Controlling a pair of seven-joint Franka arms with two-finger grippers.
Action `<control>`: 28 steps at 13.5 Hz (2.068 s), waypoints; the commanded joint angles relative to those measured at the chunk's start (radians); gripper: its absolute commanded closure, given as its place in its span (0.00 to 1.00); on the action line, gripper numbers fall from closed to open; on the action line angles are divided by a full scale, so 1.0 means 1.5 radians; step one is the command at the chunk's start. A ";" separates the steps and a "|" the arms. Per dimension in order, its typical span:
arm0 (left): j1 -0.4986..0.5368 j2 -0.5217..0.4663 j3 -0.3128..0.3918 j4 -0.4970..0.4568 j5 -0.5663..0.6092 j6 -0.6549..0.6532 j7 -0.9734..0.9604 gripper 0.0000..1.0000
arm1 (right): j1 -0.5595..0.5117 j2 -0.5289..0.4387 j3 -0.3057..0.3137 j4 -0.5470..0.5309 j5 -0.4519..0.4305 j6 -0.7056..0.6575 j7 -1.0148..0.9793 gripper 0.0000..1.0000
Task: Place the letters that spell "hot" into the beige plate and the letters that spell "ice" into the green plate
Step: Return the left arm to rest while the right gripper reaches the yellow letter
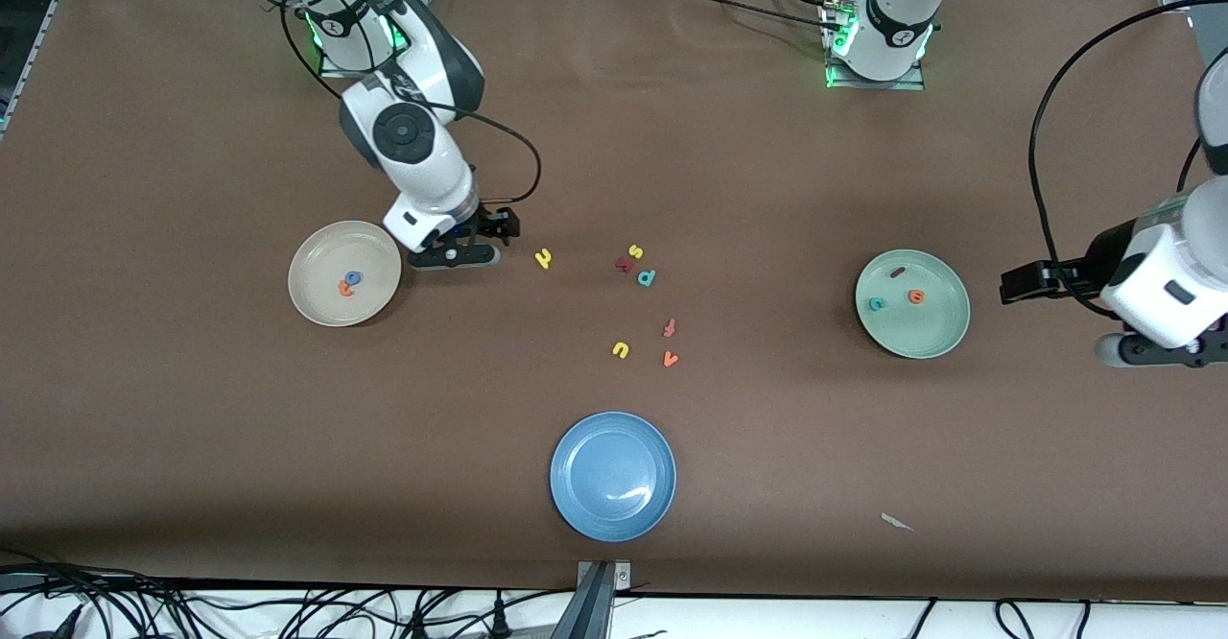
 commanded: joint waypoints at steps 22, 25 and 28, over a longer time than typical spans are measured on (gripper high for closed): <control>-0.050 -0.099 0.106 -0.153 -0.054 0.079 0.091 0.00 | 0.117 0.169 -0.036 0.097 -0.199 0.063 0.234 0.23; -0.050 -0.099 0.106 -0.153 -0.054 0.079 0.091 0.00 | 0.123 0.177 -0.042 0.092 -0.224 0.084 0.269 0.25; -0.050 -0.099 0.106 -0.152 -0.053 0.079 0.091 0.00 | 0.124 0.178 -0.044 0.090 -0.225 0.084 0.269 0.36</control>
